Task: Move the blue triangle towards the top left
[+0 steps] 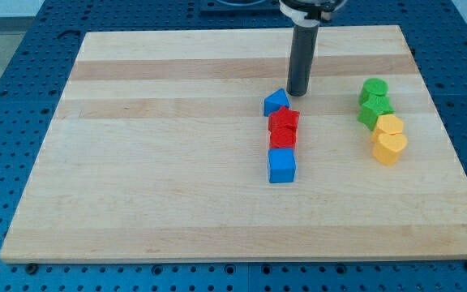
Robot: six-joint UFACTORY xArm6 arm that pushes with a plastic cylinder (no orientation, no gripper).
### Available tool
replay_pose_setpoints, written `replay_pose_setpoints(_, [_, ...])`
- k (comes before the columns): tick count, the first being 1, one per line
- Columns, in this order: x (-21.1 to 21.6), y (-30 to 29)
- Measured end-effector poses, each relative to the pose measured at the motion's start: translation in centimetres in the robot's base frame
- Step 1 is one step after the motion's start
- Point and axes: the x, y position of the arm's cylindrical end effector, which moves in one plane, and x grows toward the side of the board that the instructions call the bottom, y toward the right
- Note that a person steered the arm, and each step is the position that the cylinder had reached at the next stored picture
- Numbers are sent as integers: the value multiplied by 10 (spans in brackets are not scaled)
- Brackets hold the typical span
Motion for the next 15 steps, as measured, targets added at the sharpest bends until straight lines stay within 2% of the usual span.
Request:
replay_pose_setpoints(4, [3, 0])
replay_pose_setpoints(5, [24, 0])
replay_pose_setpoints(6, [21, 0])
replay_pose_setpoints(9, [18, -44])
replay_pose_setpoints(11, [16, -25])
replay_pose_setpoints(12, [18, -25])
replay_pose_setpoints(13, [38, -27])
replay_pose_setpoints(15, [39, -31])
